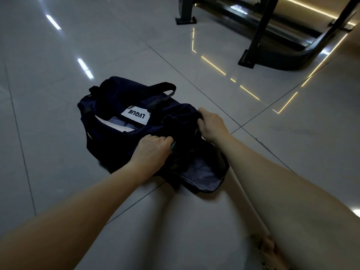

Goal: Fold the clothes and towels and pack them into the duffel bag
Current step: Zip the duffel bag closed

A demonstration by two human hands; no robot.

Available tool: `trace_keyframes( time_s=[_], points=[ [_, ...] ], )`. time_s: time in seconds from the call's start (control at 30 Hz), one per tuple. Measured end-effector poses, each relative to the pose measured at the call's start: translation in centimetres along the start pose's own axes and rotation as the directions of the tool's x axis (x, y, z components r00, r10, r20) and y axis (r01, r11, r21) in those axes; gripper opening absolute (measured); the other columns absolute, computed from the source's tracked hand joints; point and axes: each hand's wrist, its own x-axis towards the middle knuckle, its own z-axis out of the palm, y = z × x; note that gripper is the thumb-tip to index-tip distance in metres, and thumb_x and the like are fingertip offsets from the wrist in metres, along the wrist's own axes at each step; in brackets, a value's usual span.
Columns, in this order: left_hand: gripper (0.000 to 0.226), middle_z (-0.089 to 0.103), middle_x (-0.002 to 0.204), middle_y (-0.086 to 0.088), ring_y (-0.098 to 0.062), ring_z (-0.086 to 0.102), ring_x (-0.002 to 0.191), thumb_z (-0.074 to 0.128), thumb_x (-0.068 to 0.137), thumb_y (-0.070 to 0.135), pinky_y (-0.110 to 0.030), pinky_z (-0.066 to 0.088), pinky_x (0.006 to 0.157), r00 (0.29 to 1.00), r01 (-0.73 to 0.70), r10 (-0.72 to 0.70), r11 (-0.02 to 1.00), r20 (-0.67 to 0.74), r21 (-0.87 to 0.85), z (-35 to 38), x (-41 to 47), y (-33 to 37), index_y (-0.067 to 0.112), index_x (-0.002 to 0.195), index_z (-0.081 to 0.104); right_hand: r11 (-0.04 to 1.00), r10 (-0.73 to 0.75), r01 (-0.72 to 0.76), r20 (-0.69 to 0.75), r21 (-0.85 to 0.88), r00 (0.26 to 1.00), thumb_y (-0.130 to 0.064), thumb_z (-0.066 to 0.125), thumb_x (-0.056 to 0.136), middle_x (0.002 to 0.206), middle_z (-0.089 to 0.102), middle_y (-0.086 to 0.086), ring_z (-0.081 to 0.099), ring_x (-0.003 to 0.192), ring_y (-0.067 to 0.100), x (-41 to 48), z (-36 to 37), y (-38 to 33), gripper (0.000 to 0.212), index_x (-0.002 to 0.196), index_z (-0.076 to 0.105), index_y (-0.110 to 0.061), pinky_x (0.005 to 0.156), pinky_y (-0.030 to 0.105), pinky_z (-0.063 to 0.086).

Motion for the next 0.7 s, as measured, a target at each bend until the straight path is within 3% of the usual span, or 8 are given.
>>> trace_keyframes(
  time_s=[0.1,0.2,0.3,0.43,0.53,0.63,0.7],
  points=[
    [0.032,0.059,0.069,-0.001,-0.026,0.059,0.060,0.081,0.068,0.011,-0.035,0.040,0.059,0.997,-0.069,0.071,0.995,0.014,-0.069,0.2,0.6,0.8,0.017,0.081,0.053,0.997,0.079,-0.080,-0.068,-0.019,0.995,-0.014,0.040,0.097,0.094,0.067,0.019,0.059,0.088,0.040,-0.1,0.0,1.4,0.019,0.104,0.056,-0.009,0.074,0.043,0.047],
    [0.029,0.056,0.066,-0.002,-0.026,0.055,0.058,0.076,0.069,0.002,-0.033,0.033,0.058,0.999,-0.038,0.035,0.991,-0.024,-0.125,0.1,0.9,1.1,0.017,0.078,0.052,0.984,0.112,-0.111,-0.006,-0.141,0.994,-0.014,0.039,0.098,0.099,0.068,0.017,0.062,0.092,0.039,0.6,-0.5,1.4,0.023,0.109,0.059,-0.010,0.074,0.041,0.049],
    [0.017,0.058,0.067,-0.002,-0.027,0.057,0.058,0.070,0.081,0.008,-0.032,0.034,0.055,0.995,0.036,-0.059,0.965,-0.083,-0.258,-0.4,0.2,1.2,0.014,0.076,0.055,0.977,0.132,-0.109,0.121,-0.181,0.984,-0.014,0.043,0.095,0.110,0.067,0.013,0.063,0.100,0.036,1.4,-1.5,0.2,0.025,0.114,0.060,-0.011,0.074,0.035,0.044],
    [0.013,0.063,0.068,0.004,-0.016,0.059,0.060,0.066,0.092,0.021,-0.033,0.047,0.057,0.966,0.213,-0.255,0.876,-0.040,-0.433,-2.3,-1.2,1.5,0.015,0.081,0.064,0.984,0.172,-0.158,0.223,-0.080,0.960,-0.012,0.047,0.091,0.118,0.064,0.011,0.060,0.106,0.032,1.3,-2.0,0.1,0.030,0.119,0.056,-0.012,0.088,0.040,0.050],
    [0.029,0.062,0.059,0.002,-0.014,0.060,0.056,0.063,0.095,0.030,-0.033,0.051,0.056,0.896,0.442,-0.413,0.787,0.165,-0.430,-3.1,-1.8,2.3,0.014,0.070,0.065,0.983,0.179,-0.185,0.231,0.004,0.956,-0.014,0.046,0.091,0.122,0.064,0.012,0.059,0.110,0.032,0.6,-1.5,0.3,0.037,0.128,0.054,-0.012,0.090,0.039,0.048],
    [0.034,0.062,0.061,-0.003,-0.022,0.064,0.060,0.063,0.091,0.034,-0.029,0.049,0.053,0.753,0.630,-0.474,0.719,0.456,-0.294,-2.8,-2.7,2.8,0.011,0.067,0.062,0.977,0.193,-0.210,0.225,0.050,0.955,-0.015,0.045,0.090,0.126,0.065,0.013,0.059,0.113,0.033,-0.1,-1.1,0.2,0.042,0.131,0.052,-0.012,0.093,0.040,0.048],
    [0.033,0.065,0.062,-0.002,-0.018,0.066,0.055,0.064,0.092,0.039,-0.023,0.045,0.045,0.655,0.714,-0.498,0.653,0.568,-0.253,-2.2,-3.9,2.9,0.013,0.071,0.063,0.971,0.203,-0.226,0.225,0.081,0.953,-0.014,0.046,0.090,0.126,0.065,0.011,0.059,0.114,0.032,-0.6,-1.0,0.4,0.044,0.133,0.052,-0.013,0.094,0.040,0.048]
  ],
)
